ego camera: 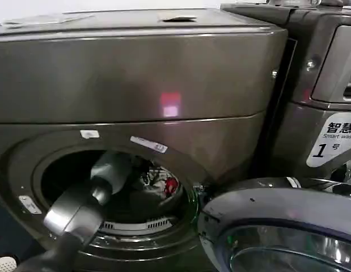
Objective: Grasp the clothes from the dryer.
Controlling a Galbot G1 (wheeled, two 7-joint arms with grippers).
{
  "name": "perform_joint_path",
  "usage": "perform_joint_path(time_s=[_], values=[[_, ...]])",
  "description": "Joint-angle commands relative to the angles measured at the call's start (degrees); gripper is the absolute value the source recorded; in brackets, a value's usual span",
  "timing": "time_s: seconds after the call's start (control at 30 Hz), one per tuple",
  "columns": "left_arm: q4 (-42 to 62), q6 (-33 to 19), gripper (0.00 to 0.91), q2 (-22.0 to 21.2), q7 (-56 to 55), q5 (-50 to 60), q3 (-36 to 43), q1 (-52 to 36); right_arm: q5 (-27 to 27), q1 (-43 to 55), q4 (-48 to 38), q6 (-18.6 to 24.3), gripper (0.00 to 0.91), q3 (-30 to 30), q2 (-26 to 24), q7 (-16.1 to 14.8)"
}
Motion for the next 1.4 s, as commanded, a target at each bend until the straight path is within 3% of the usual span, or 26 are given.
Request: perform_joint_path(time_s=[0.03, 0.23, 0.5, 0.77, 1.03, 1.17, 1.4], values=[[0.32, -0.42, 0.0, 0.01, -0.76, -1.6, -1.35, 0.36, -0.08, 0.4, 0.06, 0.01, 0.907, -0.26, -0.01, 0.03], [-0.77, -0.05, 0.0, 1.4, -3.81, -6.16, -7.21, 1.53, -0.24, 1.0, 0.06, 0.07, 0.907, -0.84, 0.04, 0.09], [-12.16, 2.27, 0.0, 4.66, -12.21, -17.34, -15.31, 8.97, -0.6, 1.87, 0.18, 0.25, 0.907, -1.91, 0.12, 0.15], [-21.05, 3.89, 0.0, 3.33, -26.49, -29.28, -26.32, 14.65, -0.83, 2.01, -0.07, 0.39, 0.907, -2.09, 0.15, 0.12], [-39.62, 7.96, 0.0, 2.0, -42.81, -33.29, -36.26, 24.77, -0.98, 2.32, 0.3, 0.58, 0.907, -2.79, 0.52, 0.24], [-49.63, 6.39, 0.0, 1.19, -49.8, -39.57, -40.0, 31.7, -1.08, 2.44, 0.51, 0.86, 0.907, -2.78, 0.51, 0.38], [-61.12, -3.17, 0.0, -0.9, -57.13, -40.44, -42.81, 40.96, -1.51, 1.6, 0.63, 1.19, 0.907, -2.06, 0.52, 0.62]])
